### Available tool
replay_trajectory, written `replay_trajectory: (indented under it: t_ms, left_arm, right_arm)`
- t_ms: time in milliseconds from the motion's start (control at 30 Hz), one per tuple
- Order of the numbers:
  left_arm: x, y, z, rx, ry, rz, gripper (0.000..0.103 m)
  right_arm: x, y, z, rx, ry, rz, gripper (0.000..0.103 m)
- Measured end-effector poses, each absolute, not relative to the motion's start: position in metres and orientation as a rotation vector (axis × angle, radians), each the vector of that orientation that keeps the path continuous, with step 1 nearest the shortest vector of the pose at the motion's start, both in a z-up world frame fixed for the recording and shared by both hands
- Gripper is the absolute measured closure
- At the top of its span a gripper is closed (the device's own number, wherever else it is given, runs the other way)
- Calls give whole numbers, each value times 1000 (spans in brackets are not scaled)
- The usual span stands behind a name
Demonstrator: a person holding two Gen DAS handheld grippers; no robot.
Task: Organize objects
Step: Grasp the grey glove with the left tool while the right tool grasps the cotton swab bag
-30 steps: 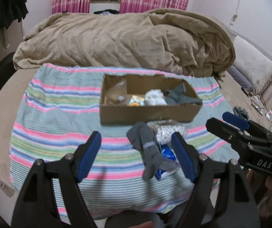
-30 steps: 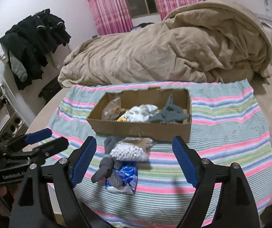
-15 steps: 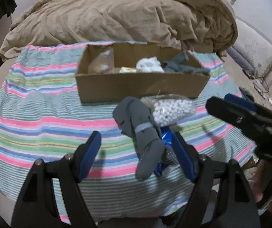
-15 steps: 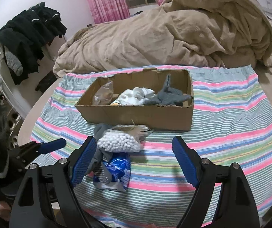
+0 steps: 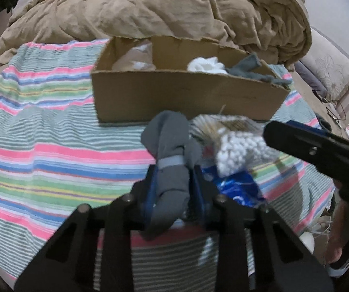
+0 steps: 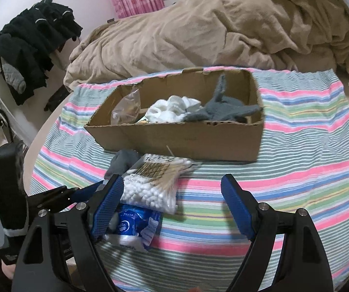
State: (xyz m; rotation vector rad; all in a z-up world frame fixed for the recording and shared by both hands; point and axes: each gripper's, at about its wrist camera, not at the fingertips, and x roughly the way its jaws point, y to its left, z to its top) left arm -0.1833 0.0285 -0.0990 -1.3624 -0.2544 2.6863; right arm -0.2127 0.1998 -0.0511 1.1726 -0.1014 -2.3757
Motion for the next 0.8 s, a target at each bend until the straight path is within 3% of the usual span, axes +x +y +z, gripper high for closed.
replay_trajectory:
  t_ms: [333, 367, 467, 600, 800]
  left_arm:
    - [-180, 6, -98, -1337, -278, 2711, 77]
    - [-180, 4, -98, -1336, -281, 2712, 77]
    - [-177, 2, -96, -1329, -288, 2717, 77]
    - [-173, 1, -89, -1310, -289, 2729, 77]
    - [-162, 2, -71, -1268, -282, 2753, 77]
  right_arm:
    - [-240, 179, -87, 1313, -191, -2306, 19]
    - [-241, 178, -90, 1317, -199, -2299, 22]
    - [-239, 173, -92, 1301, -216, -2240, 52]
    - [-231, 163, -83, 1271, -106, -2262, 58]
    - [-222, 169, -71, 1239, -110, -2289, 61]
